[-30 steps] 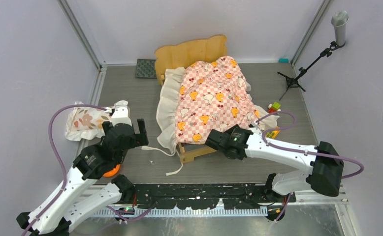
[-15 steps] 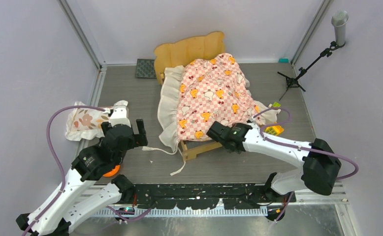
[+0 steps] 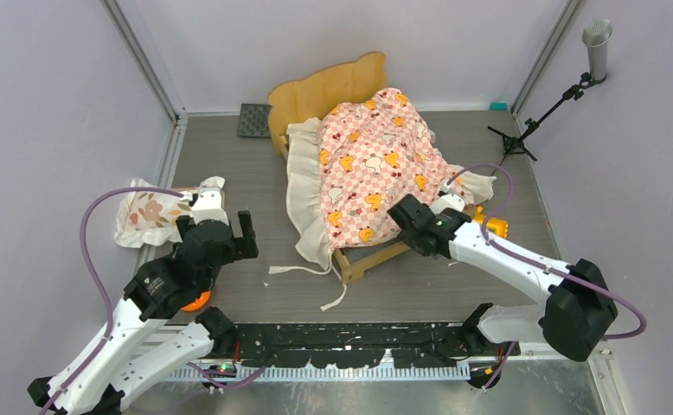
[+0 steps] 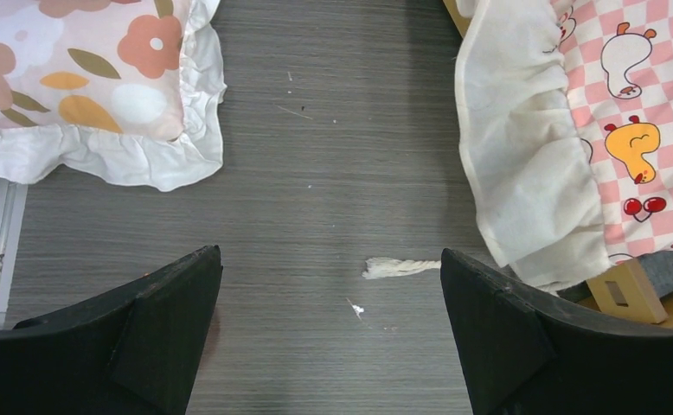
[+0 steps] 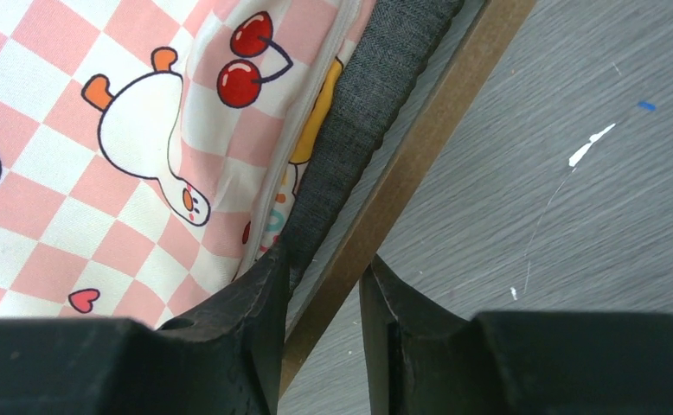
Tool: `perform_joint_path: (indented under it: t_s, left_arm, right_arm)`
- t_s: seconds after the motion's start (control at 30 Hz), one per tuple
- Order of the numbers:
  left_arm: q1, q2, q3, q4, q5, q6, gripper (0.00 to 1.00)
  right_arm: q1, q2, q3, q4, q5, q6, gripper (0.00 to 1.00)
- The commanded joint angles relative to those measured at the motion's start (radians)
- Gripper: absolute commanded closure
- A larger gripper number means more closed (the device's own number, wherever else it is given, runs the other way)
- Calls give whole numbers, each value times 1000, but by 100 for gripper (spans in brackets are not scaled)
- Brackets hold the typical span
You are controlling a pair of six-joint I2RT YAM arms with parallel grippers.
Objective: Set up the pet bed
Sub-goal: Adjust the bed frame at the center of the board.
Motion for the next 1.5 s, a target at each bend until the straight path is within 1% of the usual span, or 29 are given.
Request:
perform_joint_path:
  t_s: [0.0, 0.13, 0.33, 0.43, 0.47, 0.57, 0.67, 0.8, 0.87, 0.93, 1.03, 1.1, 1.17, 1.23, 1.33, 1.47]
  left_arm:
    - [4, -5, 39, -20, -17, 13, 0]
    - [4, -6, 62, -34, -17, 16, 0]
    - [4, -5, 96, -48, -6, 15, 0]
    - [4, 2, 108, -48, -5, 20, 0]
    - [4, 4, 112, -48, -3, 20, 0]
    - [4, 12, 124, -53, 0, 25, 0]
    - [4, 16, 132, -51, 6, 26, 0]
    - [4, 18, 138, -51, 16, 28, 0]
    - [5, 19, 140, -53, 17, 28, 0]
    - [4, 19, 142, -55, 14, 29, 0]
    - [4, 25, 148, -54, 14, 34, 0]
    - [4, 34, 154, -50, 19, 41, 0]
    - [4, 46, 161, -44, 29, 52, 0]
    - [4, 60, 168, -41, 40, 58, 0]
    - [4, 76, 183, -41, 51, 67, 0]
    - [4, 91, 206, -39, 54, 89, 0]
  right_arm:
    - [-7, -86, -23, 98, -72, -228, 99]
    - [-6, -170, -87, 37, -62, -182, 99]
    - [-10, -373, -158, -109, 39, -99, 99]
    - [-15, -434, -167, -90, 58, -138, 99]
    - [-21, -429, -160, -72, 54, -174, 99]
    - [-47, -327, -103, -18, 29, -308, 99]
    - [-62, -182, -16, 110, -83, -465, 99]
    - [-51, -9, 109, 160, -212, -572, 99]
    - [-20, 20, 129, 185, -248, -605, 99]
    - [17, 21, 127, 187, -250, -630, 99]
    - [27, -22, 88, 139, -176, -635, 99]
    - [-12, -57, 63, 99, -112, -633, 99]
    - [-98, -77, 54, 59, -94, -640, 99]
    - [-196, -80, 57, 55, -96, -678, 99]
    - [-330, -42, 80, 100, -143, -753, 99]
    - [-432, 59, 154, 213, -168, -865, 99]
